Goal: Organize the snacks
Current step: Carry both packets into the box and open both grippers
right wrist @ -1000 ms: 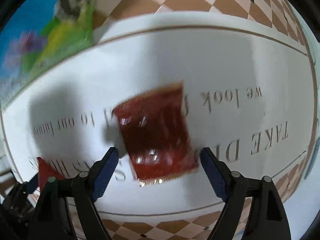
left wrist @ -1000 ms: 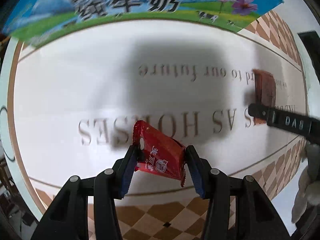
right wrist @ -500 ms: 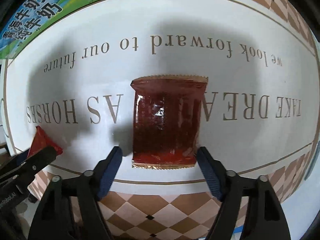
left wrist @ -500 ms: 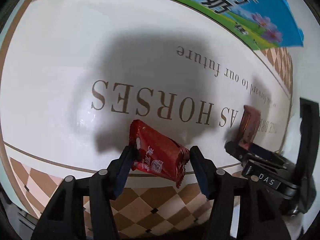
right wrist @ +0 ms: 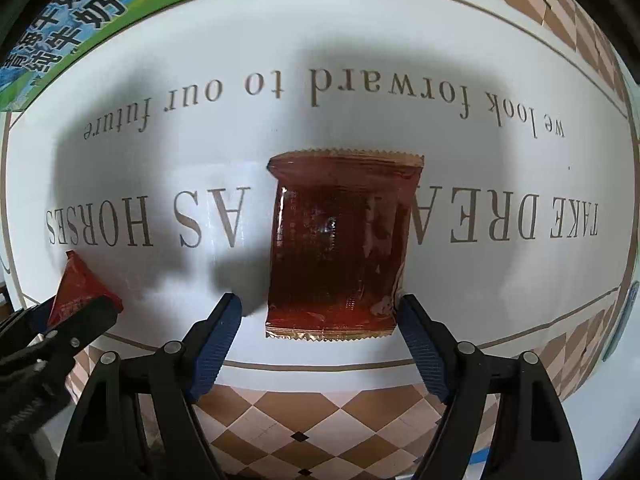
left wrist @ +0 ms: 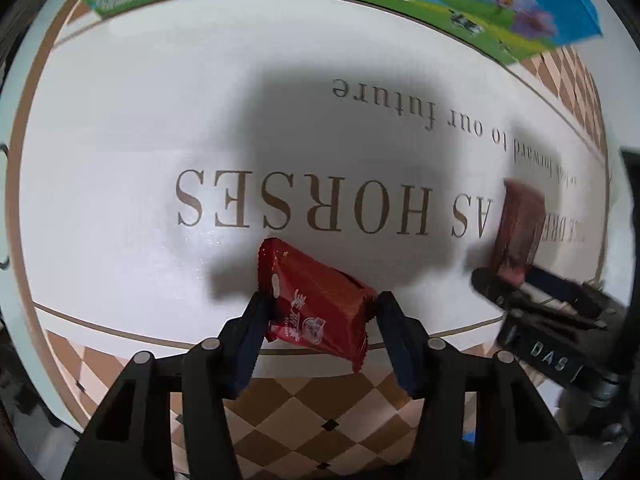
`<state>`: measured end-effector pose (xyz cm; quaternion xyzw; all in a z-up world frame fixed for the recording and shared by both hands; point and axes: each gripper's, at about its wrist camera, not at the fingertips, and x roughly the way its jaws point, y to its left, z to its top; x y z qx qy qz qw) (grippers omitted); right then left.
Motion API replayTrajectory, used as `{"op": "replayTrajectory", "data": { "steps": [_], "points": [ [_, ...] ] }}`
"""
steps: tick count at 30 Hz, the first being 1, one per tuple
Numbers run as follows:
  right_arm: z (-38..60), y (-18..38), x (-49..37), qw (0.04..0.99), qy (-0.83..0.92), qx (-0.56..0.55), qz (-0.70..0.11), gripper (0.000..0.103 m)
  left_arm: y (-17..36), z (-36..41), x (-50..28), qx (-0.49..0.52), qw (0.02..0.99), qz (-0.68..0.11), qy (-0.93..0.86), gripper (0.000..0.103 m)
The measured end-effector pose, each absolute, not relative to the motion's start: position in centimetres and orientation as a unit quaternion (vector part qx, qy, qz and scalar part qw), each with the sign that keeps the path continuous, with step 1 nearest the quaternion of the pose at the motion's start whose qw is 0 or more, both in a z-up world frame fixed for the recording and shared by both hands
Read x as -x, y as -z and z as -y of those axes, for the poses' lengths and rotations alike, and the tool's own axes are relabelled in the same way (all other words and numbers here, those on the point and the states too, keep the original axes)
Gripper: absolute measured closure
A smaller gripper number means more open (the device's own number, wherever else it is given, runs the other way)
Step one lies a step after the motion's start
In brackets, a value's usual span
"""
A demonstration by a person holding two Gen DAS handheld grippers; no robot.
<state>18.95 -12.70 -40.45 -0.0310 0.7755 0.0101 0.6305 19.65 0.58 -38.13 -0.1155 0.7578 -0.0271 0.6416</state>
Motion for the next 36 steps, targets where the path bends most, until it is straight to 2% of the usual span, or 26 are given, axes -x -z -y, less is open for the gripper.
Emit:
{"op": "replayTrajectory", "data": {
  "steps": [1, 4, 13, 18, 24, 25, 26, 32, 34, 35, 36],
  "points": [
    [12.6, 39.9, -18.9, 0.638, -0.010, 0.031, -0.769, 0.035, 38.0, -0.4, -19.6, 0.113, 0.645, -0.756, 0.025, 0.055],
    [12.6, 39.6, -18.5, 0.640, -0.010, 0.030, -0.768, 0.035, 37.7, -0.3, -19.3, 0.125, 0.645, -0.753, 0.028, 0.061],
    [14.3, 36.8, -18.2, 0.647, -0.025, -0.019, -0.762, 0.036, 35.3, -0.2, -19.5, 0.163, 0.653, -0.738, 0.046, 0.063],
    [14.7, 32.8, -18.6, 0.663, -0.045, -0.048, -0.746, 0.037, 30.5, -2.5, -20.6, 0.203, 0.673, -0.708, 0.068, 0.063],
    [14.6, 25.1, -21.8, 0.699, -0.082, -0.073, -0.707, 0.039, 23.0, -4.7, -24.8, 0.215, 0.714, -0.659, 0.101, 0.063],
    [14.5, 23.3, -22.9, 0.707, -0.093, -0.079, -0.697, 0.088, 21.8, -5.5, -25.6, 0.214, 0.720, -0.652, 0.104, 0.063],
    [14.2, 22.3, -23.9, 0.708, -0.097, -0.085, -0.694, 0.100, 20.6, -5.7, -26.9, 0.211, 0.729, -0.642, 0.107, 0.063],
    [12.2, 19.7, -30.1, 0.736, -0.107, -0.087, -0.663, 0.097, 18.3, -6.0, -33.4, 0.187, 0.761, -0.614, 0.099, 0.063],
    [12.0, 20.6, -31.0, 0.727, -0.116, -0.084, -0.671, 0.097, 18.4, -6.3, -34.8, 0.185, 0.763, -0.612, 0.095, 0.063],
    [12.2, 21.2, -31.1, 0.718, -0.112, -0.084, -0.682, 0.095, 18.4, -6.8, -34.9, 0.186, 0.762, -0.612, 0.096, 0.063],
    [12.5, 22.1, -30.6, 0.712, -0.108, -0.085, -0.689, 0.084, 18.8, -6.8, -35.0, 0.185, 0.761, -0.614, 0.096, 0.063]
  ]
}}
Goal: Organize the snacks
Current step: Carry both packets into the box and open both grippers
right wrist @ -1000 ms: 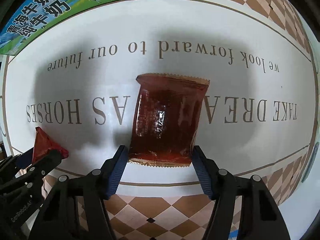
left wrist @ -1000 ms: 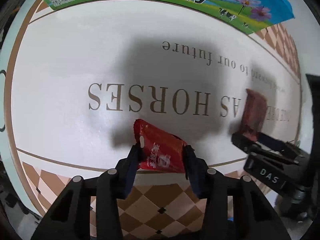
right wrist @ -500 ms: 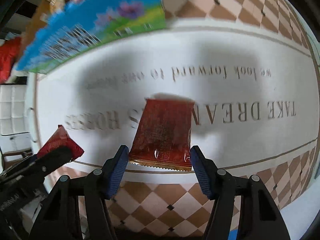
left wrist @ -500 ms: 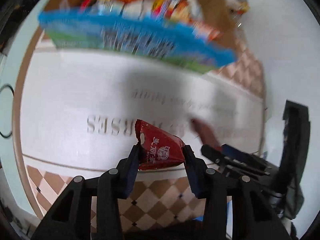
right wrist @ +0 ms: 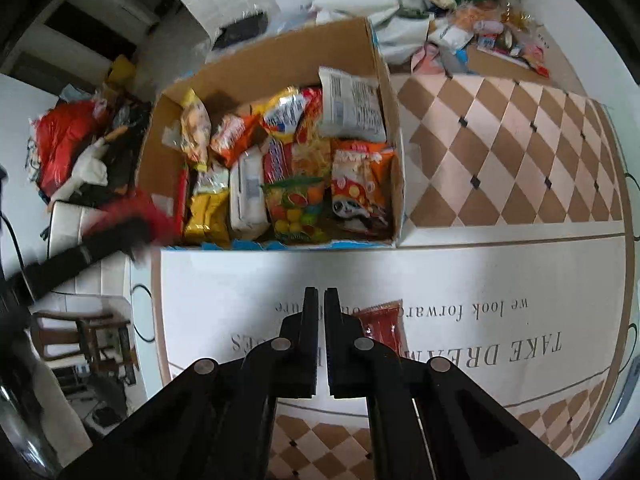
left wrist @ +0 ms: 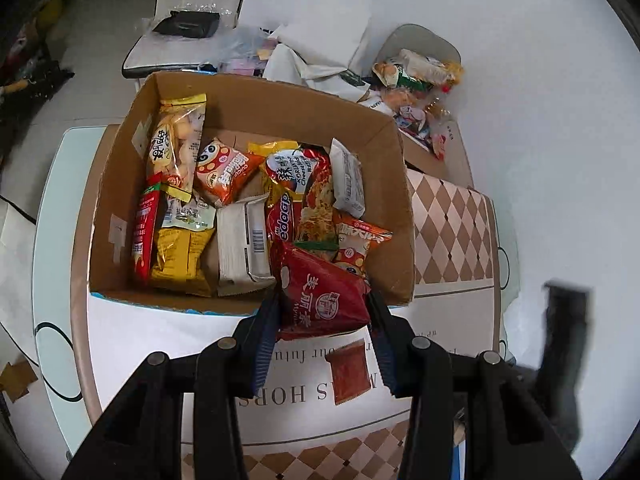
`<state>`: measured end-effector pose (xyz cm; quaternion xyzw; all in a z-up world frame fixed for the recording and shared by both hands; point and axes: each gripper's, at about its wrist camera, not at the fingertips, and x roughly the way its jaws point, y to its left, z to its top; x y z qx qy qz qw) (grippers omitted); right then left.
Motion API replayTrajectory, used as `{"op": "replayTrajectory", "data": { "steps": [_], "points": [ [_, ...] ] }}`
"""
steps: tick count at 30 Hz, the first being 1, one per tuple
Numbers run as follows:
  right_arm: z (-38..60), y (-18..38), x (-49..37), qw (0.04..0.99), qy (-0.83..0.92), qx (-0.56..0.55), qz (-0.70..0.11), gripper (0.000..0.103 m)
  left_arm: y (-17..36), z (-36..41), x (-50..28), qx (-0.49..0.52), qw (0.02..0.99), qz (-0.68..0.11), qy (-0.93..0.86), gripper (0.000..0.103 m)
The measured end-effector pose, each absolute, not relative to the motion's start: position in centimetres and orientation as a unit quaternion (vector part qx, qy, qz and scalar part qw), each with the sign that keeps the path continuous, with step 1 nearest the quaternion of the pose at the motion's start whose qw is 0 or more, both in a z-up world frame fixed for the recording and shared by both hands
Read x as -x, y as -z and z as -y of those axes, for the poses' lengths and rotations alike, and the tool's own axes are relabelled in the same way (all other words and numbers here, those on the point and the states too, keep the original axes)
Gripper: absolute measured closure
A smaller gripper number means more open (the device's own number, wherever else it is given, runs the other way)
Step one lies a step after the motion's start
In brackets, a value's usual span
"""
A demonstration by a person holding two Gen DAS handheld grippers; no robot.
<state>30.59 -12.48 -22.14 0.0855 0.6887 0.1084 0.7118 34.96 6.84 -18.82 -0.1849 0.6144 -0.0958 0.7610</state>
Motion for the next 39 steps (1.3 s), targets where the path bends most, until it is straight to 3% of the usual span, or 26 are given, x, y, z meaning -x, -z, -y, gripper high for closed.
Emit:
{"op": "replayTrajectory", "data": {
  "steps": [1, 2, 3, 4, 11, 13, 14, 15, 16, 23, 28, 39],
  "points": [
    [12.9, 23.7, -30.4, 0.701, -0.104, -0.088, -0.700, 0.057, 19.4, -6.8, -34.7, 0.183, 0.759, -0.618, 0.096, 0.063],
    [13.1, 25.4, -29.7, 0.689, -0.107, -0.091, -0.711, 0.041, 19.8, -6.7, -34.4, 0.183, 0.755, -0.622, 0.096, 0.063],
    [13.1, 26.8, -29.1, 0.682, -0.108, -0.095, -0.717, 0.017, 20.6, -6.7, -33.9, 0.187, 0.747, -0.630, 0.097, 0.063],
    [13.3, 28.7, -28.3, 0.666, -0.101, -0.096, -0.732, 0.015, 21.5, -6.6, -33.4, 0.191, 0.740, -0.637, 0.098, 0.063],
    [12.7, 38.1, -25.7, 0.635, -0.041, -0.045, -0.770, 0.017, 25.2, -6.2, -29.8, 0.200, 0.709, -0.670, 0.096, 0.063],
    [12.1, 39.3, -25.3, 0.634, -0.035, -0.027, -0.772, 0.031, 25.9, -6.0, -28.8, 0.199, 0.704, -0.675, 0.094, 0.063],
    [11.5, 39.4, -25.0, 0.641, -0.032, -0.003, -0.767, 0.032, 26.3, -5.9, -28.3, 0.201, 0.700, -0.679, 0.094, 0.063],
    [10.8, 39.2, -24.8, 0.651, -0.030, 0.023, -0.758, 0.041, 26.7, -5.7, -28.0, 0.202, 0.697, -0.682, 0.093, 0.063],
    [10.5, 39.1, -24.6, 0.654, -0.029, 0.034, -0.755, 0.044, 27.0, -5.7, -27.7, 0.203, 0.694, -0.684, 0.092, 0.063],
    [10.6, 38.3, -23.2, 0.663, -0.034, 0.033, -0.747, 0.047, 27.8, -5.6, -26.2, 0.211, 0.691, -0.687, 0.083, 0.063],
    [11.4, 35.1, -21.8, 0.675, -0.056, 0.002, -0.736, 0.047, 26.3, -5.7, -25.6, 0.219, 0.694, -0.680, 0.093, 0.063],
    [11.5, 18.8, -27.5, 0.754, -0.134, -0.049, -0.641, 0.047, 15.7, -6.4, -33.3, 0.194, 0.753, -0.613, 0.142, 0.063]
  ]
}}
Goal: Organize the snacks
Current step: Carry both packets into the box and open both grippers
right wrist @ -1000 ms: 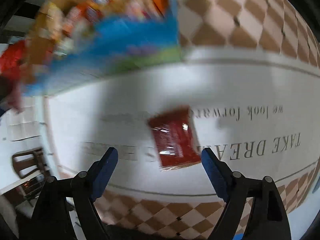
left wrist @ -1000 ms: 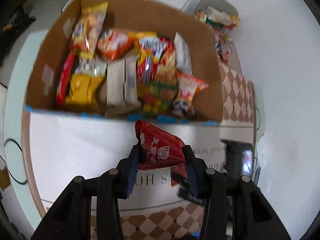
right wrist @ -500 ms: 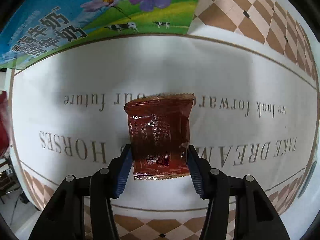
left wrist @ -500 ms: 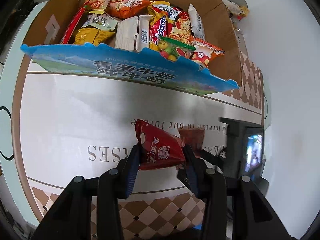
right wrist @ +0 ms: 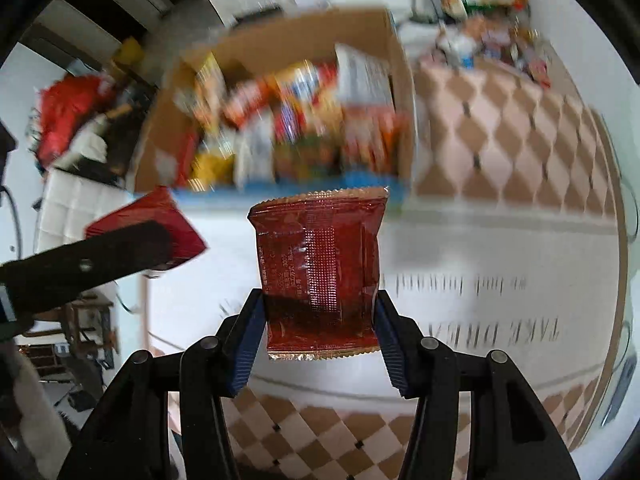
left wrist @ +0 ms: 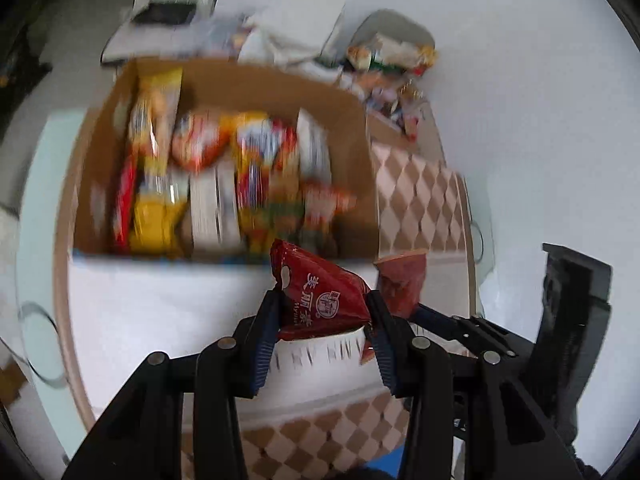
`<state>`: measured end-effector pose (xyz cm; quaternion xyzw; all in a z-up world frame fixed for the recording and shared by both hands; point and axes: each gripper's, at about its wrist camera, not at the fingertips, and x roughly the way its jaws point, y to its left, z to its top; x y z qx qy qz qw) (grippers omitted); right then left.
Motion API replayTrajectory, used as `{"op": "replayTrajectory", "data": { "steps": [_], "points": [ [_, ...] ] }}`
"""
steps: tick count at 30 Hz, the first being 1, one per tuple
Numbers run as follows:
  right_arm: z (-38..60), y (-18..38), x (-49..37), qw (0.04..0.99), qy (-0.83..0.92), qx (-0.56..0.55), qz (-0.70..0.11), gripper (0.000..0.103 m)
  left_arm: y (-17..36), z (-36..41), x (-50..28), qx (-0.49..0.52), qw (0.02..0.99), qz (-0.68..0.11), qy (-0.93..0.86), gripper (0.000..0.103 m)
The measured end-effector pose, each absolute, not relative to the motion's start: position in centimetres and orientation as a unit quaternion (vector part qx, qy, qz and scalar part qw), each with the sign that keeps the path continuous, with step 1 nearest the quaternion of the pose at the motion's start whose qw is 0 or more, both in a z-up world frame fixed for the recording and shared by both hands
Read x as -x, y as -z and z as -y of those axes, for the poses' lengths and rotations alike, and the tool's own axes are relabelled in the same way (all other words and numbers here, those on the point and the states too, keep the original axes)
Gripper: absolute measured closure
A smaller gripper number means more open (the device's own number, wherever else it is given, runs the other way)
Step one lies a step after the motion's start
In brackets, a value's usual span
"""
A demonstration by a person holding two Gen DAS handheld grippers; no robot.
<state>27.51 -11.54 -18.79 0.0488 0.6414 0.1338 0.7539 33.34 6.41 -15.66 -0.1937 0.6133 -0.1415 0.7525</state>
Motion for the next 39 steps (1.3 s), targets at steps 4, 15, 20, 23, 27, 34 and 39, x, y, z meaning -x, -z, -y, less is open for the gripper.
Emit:
{"op": "replayTrajectory", "data": {
  "steps": [4, 15, 20, 23, 27, 34, 39],
  "points": [
    [10.7, 16.6, -34.1, 0.772, -0.135, -0.054, -0.619, 0.047, 14.5, -7.5, -39.3, 0.177, 0.768, -0.602, 0.128, 0.062],
    [5.3, 23.6, -50.2, 0.747, -0.119, -0.029, -0.653, 0.047, 24.3, -10.5, -51.7, 0.193, 0.702, -0.679, 0.094, 0.062],
    [4.3, 27.6, -52.9, 0.727, -0.112, -0.018, -0.677, 0.047, 27.7, -10.8, -53.3, 0.182, 0.682, -0.704, 0.083, 0.061],
    [4.3, 29.2, -53.6, 0.719, -0.111, -0.023, -0.686, 0.047, 28.6, -10.7, -53.7, 0.179, 0.673, -0.713, 0.086, 0.061],
    [4.3, 30.7, -54.5, 0.707, -0.114, -0.032, -0.697, 0.042, 29.7, -10.7, -53.7, 0.172, 0.663, -0.724, 0.076, 0.056],
    [4.5, 31.7, -54.9, 0.698, -0.099, -0.018, -0.709, 0.009, 29.5, -12.1, -53.1, 0.188, 0.677, -0.709, 0.050, 0.018],
    [5.2, 30.7, -53.9, 0.708, -0.083, -0.006, -0.701, 0.009, 28.2, -12.5, -51.8, 0.168, 0.694, -0.699, 0.038, 0.015]
  ]
}}
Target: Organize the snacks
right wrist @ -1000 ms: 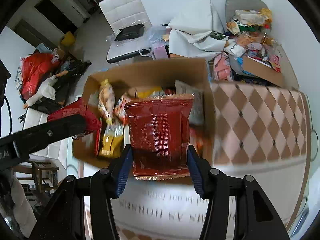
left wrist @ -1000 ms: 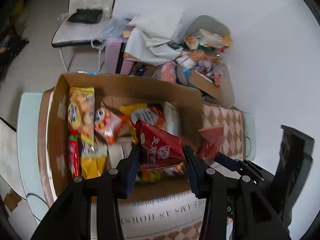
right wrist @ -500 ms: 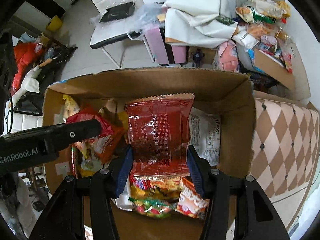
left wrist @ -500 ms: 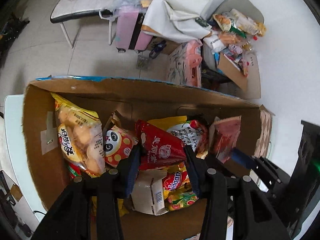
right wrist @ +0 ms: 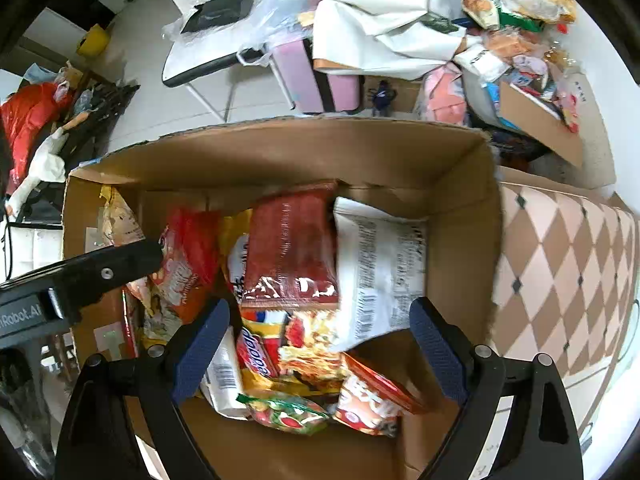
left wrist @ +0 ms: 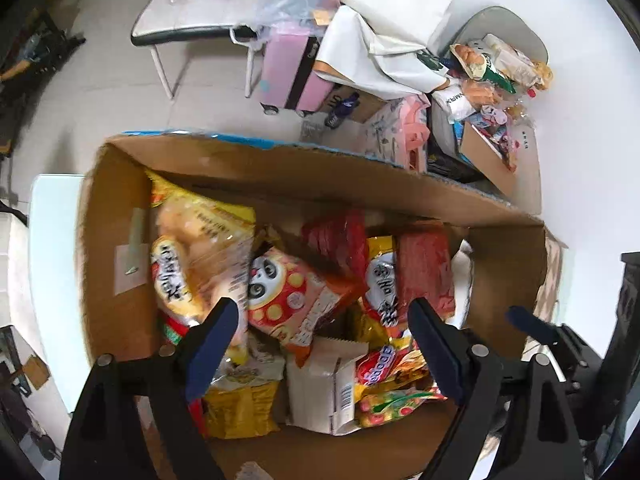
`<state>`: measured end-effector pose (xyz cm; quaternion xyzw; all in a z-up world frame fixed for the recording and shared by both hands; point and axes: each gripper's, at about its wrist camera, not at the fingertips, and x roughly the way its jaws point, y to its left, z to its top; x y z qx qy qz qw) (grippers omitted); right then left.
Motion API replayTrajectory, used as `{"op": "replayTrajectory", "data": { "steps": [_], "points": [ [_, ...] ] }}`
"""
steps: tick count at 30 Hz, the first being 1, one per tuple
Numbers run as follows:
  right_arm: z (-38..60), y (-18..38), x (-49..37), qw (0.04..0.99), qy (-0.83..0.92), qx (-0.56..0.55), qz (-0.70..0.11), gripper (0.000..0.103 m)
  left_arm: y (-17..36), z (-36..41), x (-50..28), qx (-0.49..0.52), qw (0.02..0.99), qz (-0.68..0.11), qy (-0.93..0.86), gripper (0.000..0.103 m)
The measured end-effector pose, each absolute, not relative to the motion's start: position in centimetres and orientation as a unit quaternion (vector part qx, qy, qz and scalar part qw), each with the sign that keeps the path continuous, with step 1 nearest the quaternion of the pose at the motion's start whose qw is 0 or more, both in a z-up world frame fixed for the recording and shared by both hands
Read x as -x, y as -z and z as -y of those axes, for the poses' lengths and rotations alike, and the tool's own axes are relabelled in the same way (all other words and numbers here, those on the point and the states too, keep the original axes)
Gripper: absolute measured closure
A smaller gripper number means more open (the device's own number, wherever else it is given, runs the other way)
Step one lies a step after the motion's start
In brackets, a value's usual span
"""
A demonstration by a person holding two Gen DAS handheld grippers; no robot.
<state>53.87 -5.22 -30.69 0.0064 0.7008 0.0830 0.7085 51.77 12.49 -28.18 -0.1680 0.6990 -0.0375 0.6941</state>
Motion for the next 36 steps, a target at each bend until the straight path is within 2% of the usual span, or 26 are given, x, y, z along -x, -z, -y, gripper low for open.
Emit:
{"op": "replayTrajectory", "data": {
  "steps": [14, 25, 36],
  "points": [
    [7.2, 24.8, -46.2, 0.757, -0.067, 0.008, -0.650, 0.009, 23.1, -11.1, -43.5, 0.096, 0.760, -0.643, 0.008, 0.015],
    [8.3, 19.8, -39.4, 0.787, -0.071, -0.005, -0.613, 0.009, 16.7, -10.7, -36.3, 0.080, 0.814, -0.575, -0.014, 0.015],
    [9.6, 11.0, -29.7, 0.842, -0.073, 0.003, -0.535, 0.009, 9.5, -9.3, -27.2, 0.046, 0.866, -0.495, -0.047, 0.015]
  ]
}}
